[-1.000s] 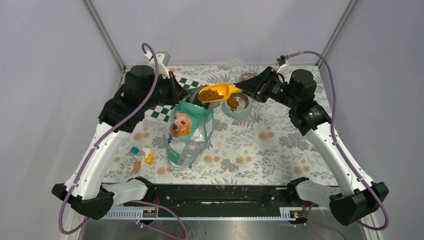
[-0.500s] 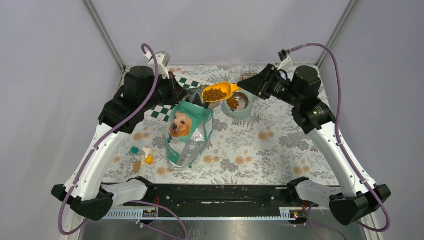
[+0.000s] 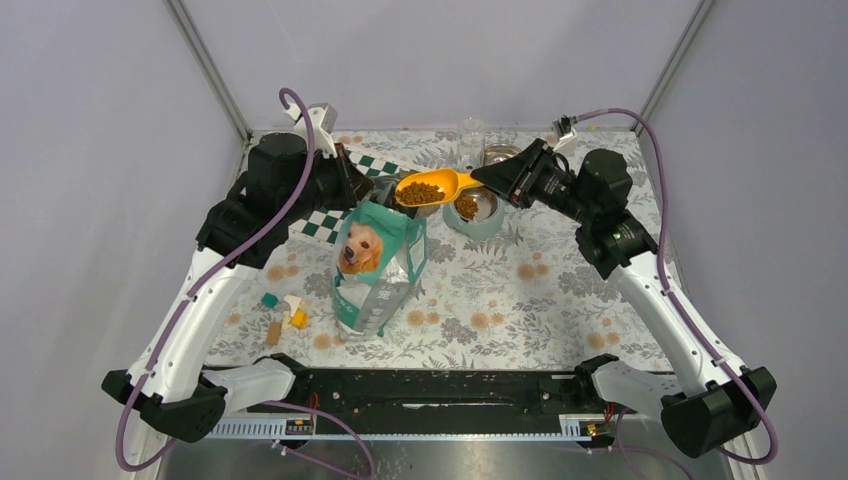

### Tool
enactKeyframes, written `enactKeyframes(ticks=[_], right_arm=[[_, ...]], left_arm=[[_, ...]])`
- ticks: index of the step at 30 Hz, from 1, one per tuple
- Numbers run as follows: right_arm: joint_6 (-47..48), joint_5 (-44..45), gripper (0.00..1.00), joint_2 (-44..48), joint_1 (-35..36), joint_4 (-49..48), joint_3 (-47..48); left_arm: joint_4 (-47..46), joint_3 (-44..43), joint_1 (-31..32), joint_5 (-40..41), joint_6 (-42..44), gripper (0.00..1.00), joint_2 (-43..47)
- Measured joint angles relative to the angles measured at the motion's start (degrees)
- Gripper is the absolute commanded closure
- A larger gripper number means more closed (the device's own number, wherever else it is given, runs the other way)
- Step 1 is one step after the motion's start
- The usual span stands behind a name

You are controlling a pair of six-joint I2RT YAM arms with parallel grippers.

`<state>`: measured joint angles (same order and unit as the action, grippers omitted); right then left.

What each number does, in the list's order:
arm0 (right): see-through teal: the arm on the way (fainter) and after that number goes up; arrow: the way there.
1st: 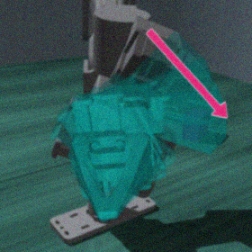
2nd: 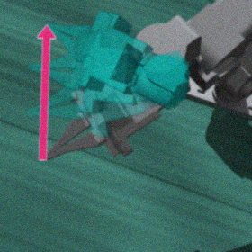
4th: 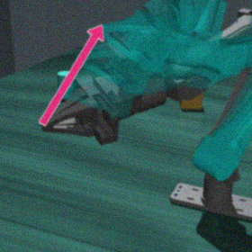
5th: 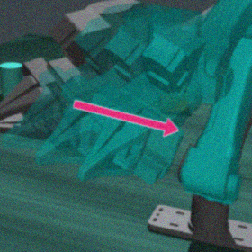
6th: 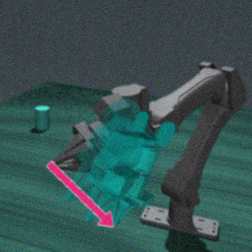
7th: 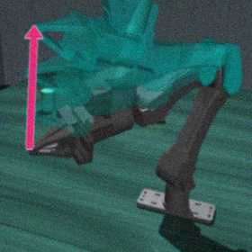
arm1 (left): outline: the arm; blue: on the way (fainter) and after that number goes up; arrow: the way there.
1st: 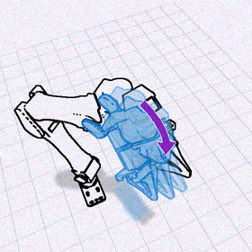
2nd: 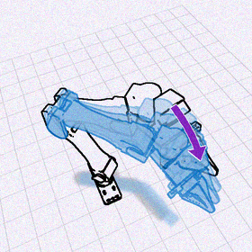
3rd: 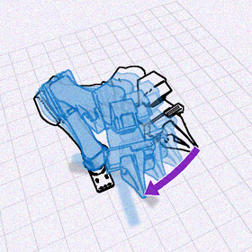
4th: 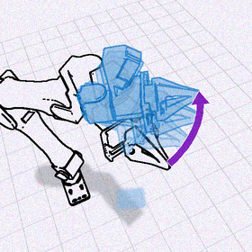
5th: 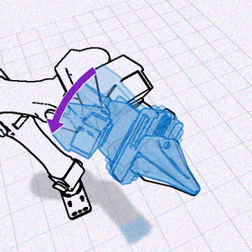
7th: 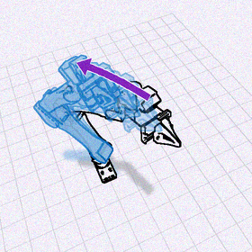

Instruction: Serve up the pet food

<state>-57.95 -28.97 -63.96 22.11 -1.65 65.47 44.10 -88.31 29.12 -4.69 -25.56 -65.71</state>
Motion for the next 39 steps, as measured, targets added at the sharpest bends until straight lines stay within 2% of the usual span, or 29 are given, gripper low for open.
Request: enactKeyframes(ticks=[7, 22, 29, 32, 35, 39], right_arm=[[-8.8, 0.4, 1.00, 2.3, 0.0, -6.0, -5.5], [-15.8, 1.0, 1.00, 6.7, 0.0, -17.6, -12.5], [-22.9, 4.4, 1.00, 4.9, 0.0, -31.3, -18.3], [-24.9, 6.0, 1.00, 3.6, -0.2, -32.9, -20.0], [-26.0, 7.1, 1.00, 3.4, -2.3, -33.2, -20.3], [-26.7, 7.4, 1.00, 3.5, -8.5, -33.8, -20.3]], left_arm=[[-0.3, 1.5, 0.0, 2.8, -1.7, 1.00, 2.1], [-1.7, 3.6, 0.0, 3.9, -0.8, 1.00, 4.4], [-1.8, 3.6, 0.0, 3.8, -0.4, 1.00, 4.4], [-1.8, 3.6, 0.0, 3.9, -0.4, 1.00, 4.4], [-1.8, 3.6, 0.0, 4.1, -0.4, 1.00, 4.4], [-1.8, 3.6, 0.0, 4.3, -0.2, 1.00, 4.4]])
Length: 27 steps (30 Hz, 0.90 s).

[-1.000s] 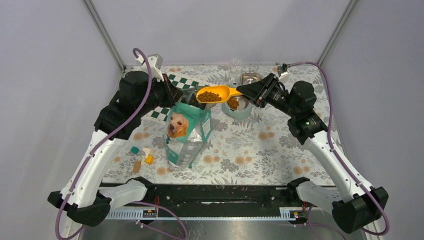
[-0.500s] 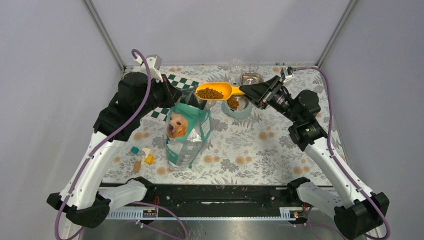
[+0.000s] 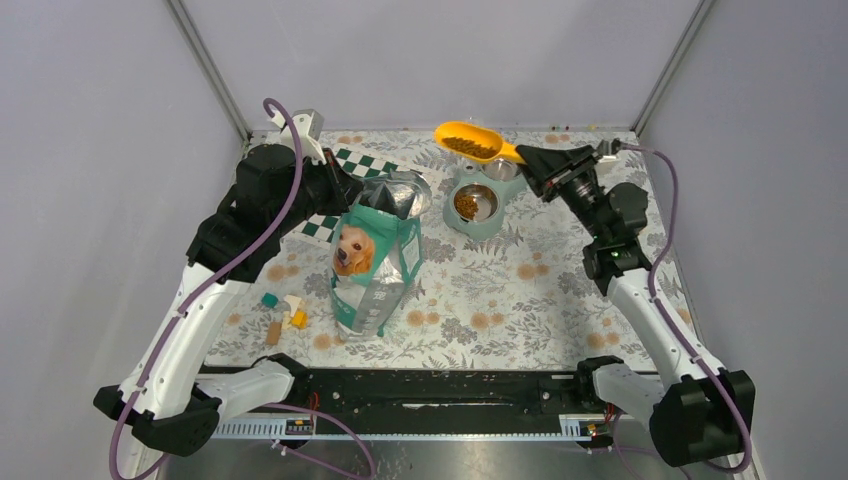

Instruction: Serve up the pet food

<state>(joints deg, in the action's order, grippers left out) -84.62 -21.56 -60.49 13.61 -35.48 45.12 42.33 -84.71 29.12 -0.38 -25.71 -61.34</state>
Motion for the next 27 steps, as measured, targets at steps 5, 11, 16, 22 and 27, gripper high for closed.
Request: enactKeyframes(ticks=[5, 11, 16, 22, 27], right_arm=[[-0.7, -0.6, 1.00, 0.2, -10.4, -0.2, -2.5], [0.0, -2.6, 1.00, -2.7, -21.7, -0.8, -5.1], [1.9, -4.2, 1.00, -11.5, -27.1, -4.4, -5.1], [7.1, -5.6, 1.00, -23.5, -28.2, -5.1, -1.7], [11.4, -5.7, 1.00, -29.2, -28.2, -5.2, 2.1]], left_arm=[[0.0, 0.0, 0.0, 0.0, 0.3, 1.00, 0.0], [0.0, 0.0, 0.0, 0.0, 0.2, 1.00, -0.2], [-0.9, 0.0, 0.0, -0.3, 0.2, 1.00, -1.1], [-1.8, 0.0, 0.0, -0.9, 0.2, 1.00, -1.9], [-2.8, -0.2, 0.0, -2.9, 0.2, 1.00, -3.3]])
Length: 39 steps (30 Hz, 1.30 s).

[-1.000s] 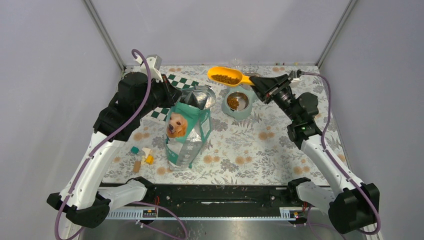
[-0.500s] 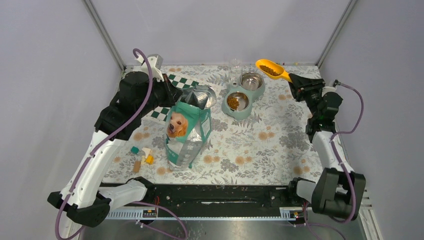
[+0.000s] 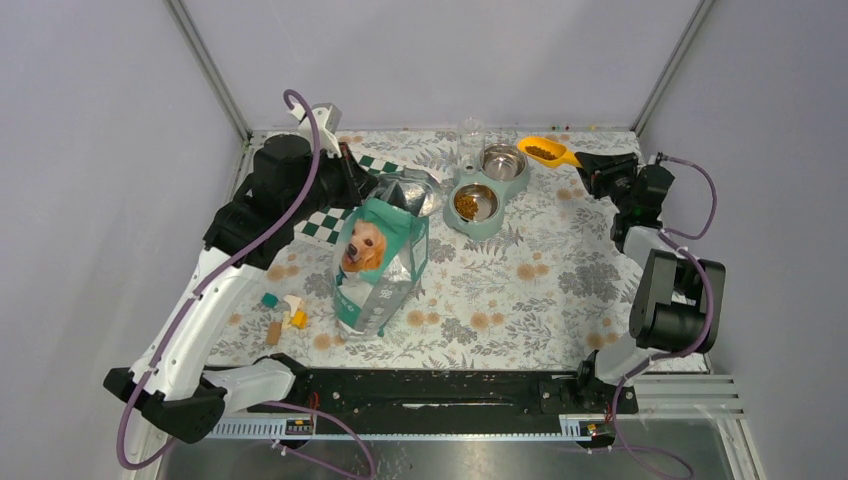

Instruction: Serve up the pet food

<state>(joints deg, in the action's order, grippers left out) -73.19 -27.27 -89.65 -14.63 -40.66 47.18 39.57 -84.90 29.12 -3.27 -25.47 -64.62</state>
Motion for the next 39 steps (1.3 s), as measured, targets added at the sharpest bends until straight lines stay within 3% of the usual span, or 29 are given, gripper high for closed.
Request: enactKeyframes(ticks=[7, 15, 24, 39], right_arm=[[6.9, 1.2, 1.00, -9.1, 1.3, 2.8, 7.2], [17.3, 4.4, 1.00, -11.7, 4.8, 16.8, 17.6], [30.8, 14.8, 1.00, -12.5, 11.8, 34.6, 30.4], [45.9, 28.9, 1.00, -16.0, 18.7, 51.0, 43.0]], left_arm=[[-1.1, -0.6, 0.0, -2.4, 0.2, 1.00, -1.9], [-1.1, -0.6, 0.0, -2.5, 0.5, 1.00, -2.1], [-1.9, -1.6, 0.0, -3.6, 1.0, 1.00, -4.3], [-2.0, -1.8, -0.2, -3.6, 1.2, 1.00, -4.5]])
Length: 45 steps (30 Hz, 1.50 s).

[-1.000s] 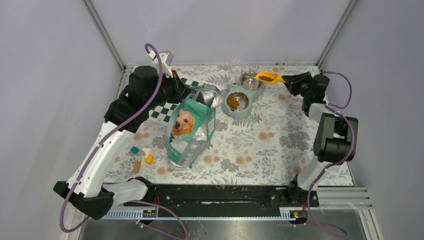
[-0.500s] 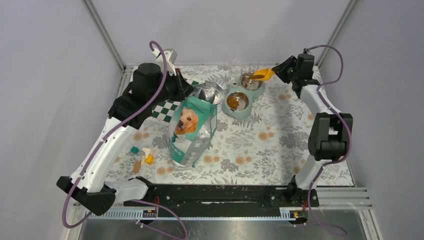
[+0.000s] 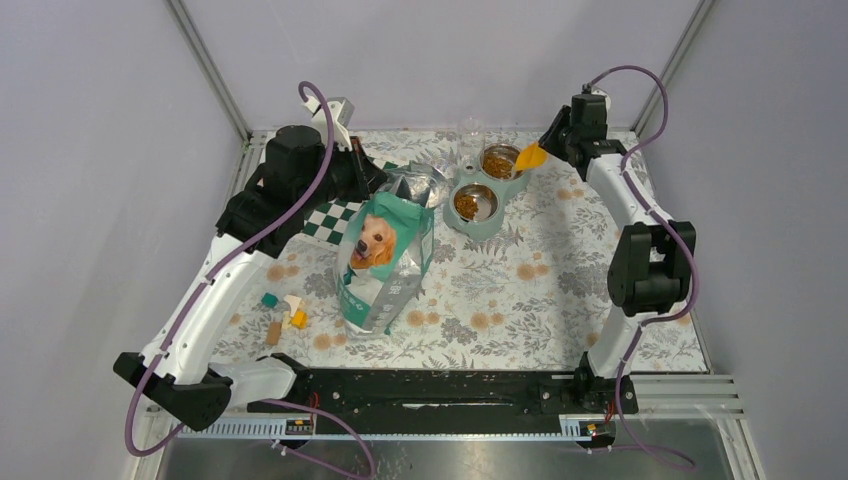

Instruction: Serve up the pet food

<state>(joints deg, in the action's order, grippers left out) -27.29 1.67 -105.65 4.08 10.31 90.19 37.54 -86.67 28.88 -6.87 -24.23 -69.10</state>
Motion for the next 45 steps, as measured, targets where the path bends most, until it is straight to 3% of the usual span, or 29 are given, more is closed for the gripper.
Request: enactKeyframes(ticks=[7, 14, 21, 28, 38, 45], right_arm=[[2.2, -1.9, 1.00, 5.4, 0.1, 5.8, 0.0], [2.2, -4.8, 1.00, 23.4, 0.1, 11.3, 0.0], [-4.2, -21.5, 1.00, 38.4, 0.6, 9.5, 0.2], [-10.1, -30.5, 1.00, 37.9, 10.3, 9.5, 0.5], [-6.3, -27.0, 1.00, 33.6, 21.9, 19.7, 3.4], [-2.3, -22.6, 1.00, 24.9, 29.5, 23.1, 9.5]], left_arm=[[0.0, 0.0, -0.1, 0.0, -0.1, 1.00, 0.2], [1.6, 0.0, -0.2, 2.7, -0.7, 1.00, 1.7], [2.3, 0.0, -0.4, 3.2, -1.3, 1.00, 2.4], [2.3, 0.0, -0.5, 2.4, -2.9, 1.00, 2.4], [2.0, 0.1, -0.8, -0.7, -3.3, 1.00, 2.0], [0.3, 1.0, -0.9, -3.4, -3.4, 1.00, 1.8]])
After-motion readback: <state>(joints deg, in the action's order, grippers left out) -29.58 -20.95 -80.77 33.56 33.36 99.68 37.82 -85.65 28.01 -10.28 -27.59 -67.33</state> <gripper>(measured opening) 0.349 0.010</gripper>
